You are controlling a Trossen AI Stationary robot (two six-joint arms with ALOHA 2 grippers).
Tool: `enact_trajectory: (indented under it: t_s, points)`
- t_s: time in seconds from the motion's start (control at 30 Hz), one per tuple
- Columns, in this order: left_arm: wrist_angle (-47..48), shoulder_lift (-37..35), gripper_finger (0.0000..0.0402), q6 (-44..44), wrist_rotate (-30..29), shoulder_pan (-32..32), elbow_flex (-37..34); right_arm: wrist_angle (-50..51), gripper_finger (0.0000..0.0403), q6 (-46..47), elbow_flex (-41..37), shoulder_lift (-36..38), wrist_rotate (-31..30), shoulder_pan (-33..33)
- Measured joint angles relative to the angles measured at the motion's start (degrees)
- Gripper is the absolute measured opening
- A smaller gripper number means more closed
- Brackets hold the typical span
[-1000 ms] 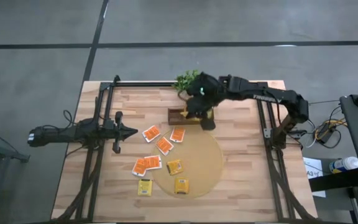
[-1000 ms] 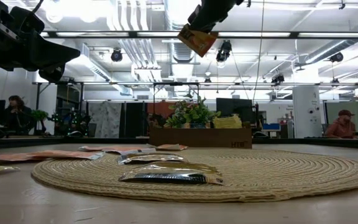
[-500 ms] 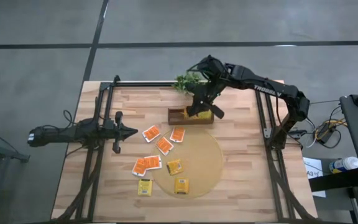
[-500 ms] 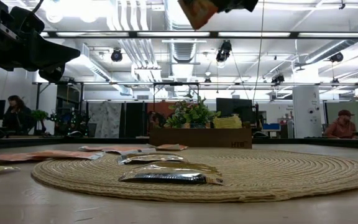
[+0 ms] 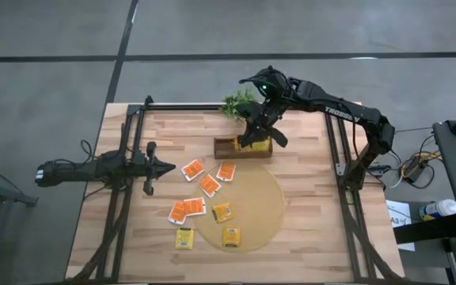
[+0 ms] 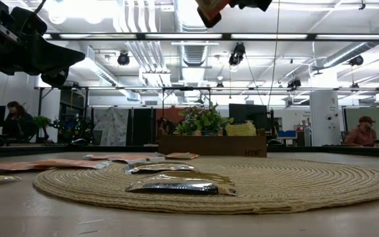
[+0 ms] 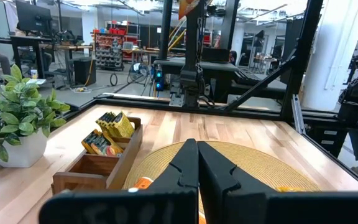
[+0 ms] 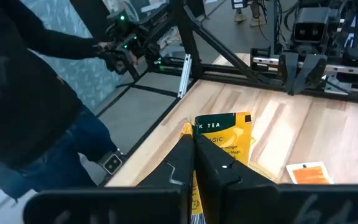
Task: Pick & Place Tea
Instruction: Put the orange tea bag into the middle section of the wooden organizer
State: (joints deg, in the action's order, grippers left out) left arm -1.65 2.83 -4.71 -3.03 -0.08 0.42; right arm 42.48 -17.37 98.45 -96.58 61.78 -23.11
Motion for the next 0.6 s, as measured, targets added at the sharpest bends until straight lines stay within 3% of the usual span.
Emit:
enact_trajectory:
  t_s: [0.23,0.4,0.6]
  points:
    - [-3.01,0.00,0.0000,0.00,-0.06,0.00,-0.02,-0.95,0.0008,4.28,0.73,1.23,-0.02,0.00]
    - [-19.30,0.20,0.0000,-2.18,-0.06,0.02,-0.02,-1.16,0.0008,5.59,0.73,1.93,-0.19,0.07]
    - [-41.44,0.26,0.0000,-12.94,-0.08,0.02,-0.02,-1.29,0.0008,6.02,0.73,2.00,-0.24,0.07]
